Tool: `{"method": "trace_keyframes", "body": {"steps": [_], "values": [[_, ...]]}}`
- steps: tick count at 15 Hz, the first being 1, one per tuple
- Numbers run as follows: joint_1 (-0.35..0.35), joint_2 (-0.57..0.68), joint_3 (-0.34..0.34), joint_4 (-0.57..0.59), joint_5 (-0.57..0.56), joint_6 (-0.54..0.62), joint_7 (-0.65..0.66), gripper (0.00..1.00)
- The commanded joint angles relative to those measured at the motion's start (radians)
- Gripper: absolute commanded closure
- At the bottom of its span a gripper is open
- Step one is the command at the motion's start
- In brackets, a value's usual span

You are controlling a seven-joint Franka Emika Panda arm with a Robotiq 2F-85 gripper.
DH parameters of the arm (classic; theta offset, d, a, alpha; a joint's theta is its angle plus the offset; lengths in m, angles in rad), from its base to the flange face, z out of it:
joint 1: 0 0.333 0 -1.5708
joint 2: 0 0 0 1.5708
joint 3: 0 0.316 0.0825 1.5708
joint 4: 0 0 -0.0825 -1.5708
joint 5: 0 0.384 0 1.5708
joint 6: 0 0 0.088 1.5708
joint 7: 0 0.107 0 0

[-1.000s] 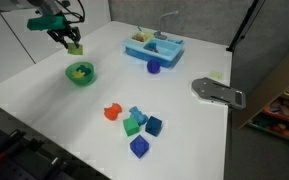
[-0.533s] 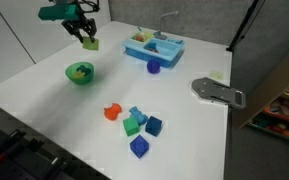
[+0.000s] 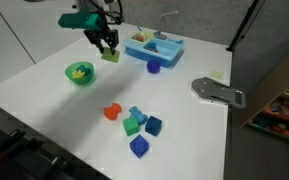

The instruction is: Remove the yellow block from the green bowl and put it on the table

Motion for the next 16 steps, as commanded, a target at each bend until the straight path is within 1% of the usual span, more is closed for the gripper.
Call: {"method": "trace_keyframes", "body": {"steps": [1, 4, 7, 11, 16], "values": [[-0.057, -0.011, -0.001, -0.051, 0.062, -0.004, -0.059, 0.69], [-0.098, 0.022, 0.007, -0.072, 0.117, -0.017, -0.117, 0.69], [-0.117, 0.072, 0.019, -0.079, 0.160, -0.035, -0.167, 0.69], [-0.120, 0.148, 0.041, -0.061, 0.197, -0.068, -0.204, 0.69], [-0.122, 0.210, 0.061, -0.043, 0.207, -0.102, -0.211, 0.69]]}}
